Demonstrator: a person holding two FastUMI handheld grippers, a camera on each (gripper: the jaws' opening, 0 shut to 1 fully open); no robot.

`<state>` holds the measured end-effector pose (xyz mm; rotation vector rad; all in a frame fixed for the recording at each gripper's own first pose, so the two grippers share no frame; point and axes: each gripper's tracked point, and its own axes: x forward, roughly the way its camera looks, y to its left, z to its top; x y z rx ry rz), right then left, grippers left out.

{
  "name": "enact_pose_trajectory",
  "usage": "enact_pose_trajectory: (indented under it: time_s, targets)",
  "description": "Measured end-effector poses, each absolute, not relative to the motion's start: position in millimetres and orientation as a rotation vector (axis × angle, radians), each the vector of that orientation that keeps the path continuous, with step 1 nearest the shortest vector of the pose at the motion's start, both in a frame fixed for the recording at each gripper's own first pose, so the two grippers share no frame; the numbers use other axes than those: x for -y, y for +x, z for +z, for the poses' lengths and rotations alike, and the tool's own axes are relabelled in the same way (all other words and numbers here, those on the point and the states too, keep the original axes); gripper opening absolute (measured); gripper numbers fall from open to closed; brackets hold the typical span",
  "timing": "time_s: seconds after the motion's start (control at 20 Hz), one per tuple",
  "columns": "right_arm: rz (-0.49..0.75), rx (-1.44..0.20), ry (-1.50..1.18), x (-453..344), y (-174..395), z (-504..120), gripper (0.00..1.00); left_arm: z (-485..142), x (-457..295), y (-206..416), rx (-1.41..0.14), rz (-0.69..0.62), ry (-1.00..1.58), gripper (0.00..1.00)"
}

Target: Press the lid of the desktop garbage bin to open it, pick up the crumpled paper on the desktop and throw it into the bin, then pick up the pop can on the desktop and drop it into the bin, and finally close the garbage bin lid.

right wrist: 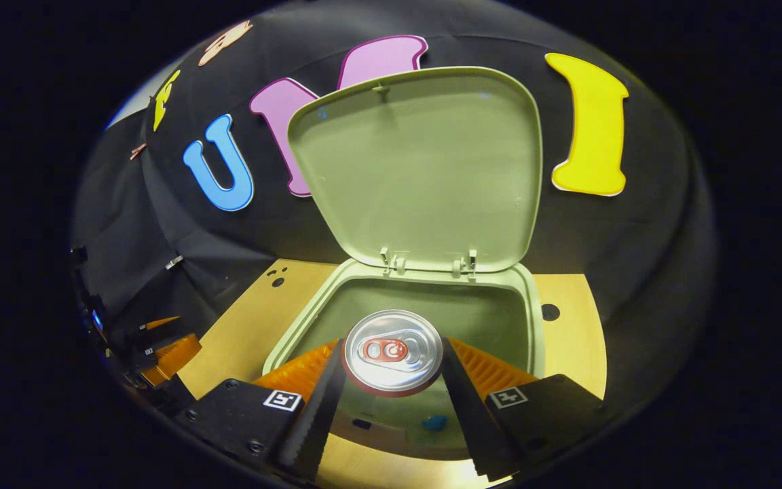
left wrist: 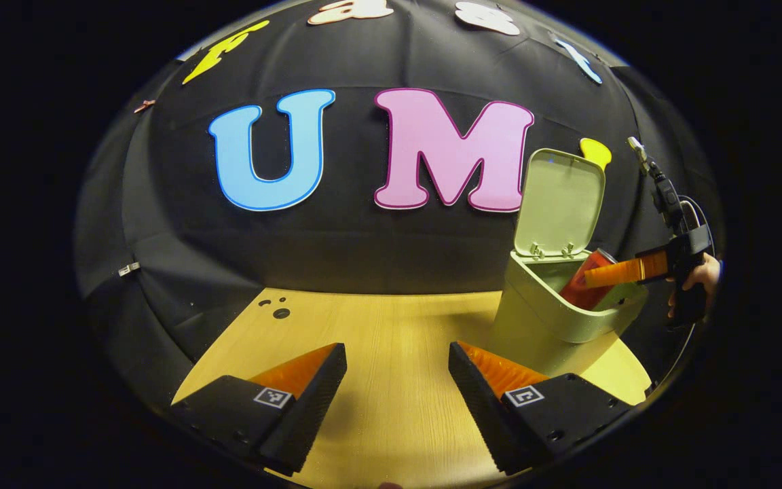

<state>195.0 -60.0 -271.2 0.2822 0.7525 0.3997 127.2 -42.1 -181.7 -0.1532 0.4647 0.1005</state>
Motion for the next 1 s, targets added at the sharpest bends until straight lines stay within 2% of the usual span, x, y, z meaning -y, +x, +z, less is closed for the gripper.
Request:
enact_pose_trajectory:
  time_s: [0.4,0.45,0.5,0.7,0.85,1.0]
  targets:
    - [0.463,-0.780,0.273,42,190,-277,0.85,-187,35,125,-0.478,0.133,-0.154,0.98]
    - [0.460,-0.775,0.272,42,189,-275,0.76,-186,33,125,-0.475,0.135,-0.155,0.98]
    - [0.455,-0.765,0.272,42,190,-272,0.85,-186,33,125,-0.473,0.133,-0.155,0.98]
    - [0.430,-0.716,0.272,49,186,-256,0.90,-182,31,120,-0.460,0.120,-0.154,0.98]
    - [0.419,-0.653,0.271,52,183,-234,0.98,-178,29,115,-0.448,0.105,-0.154,0.98]
    - [0.389,-0.559,0.242,58,182,-206,0.99,-175,28,107,-0.437,0.086,-0.161,1.00]
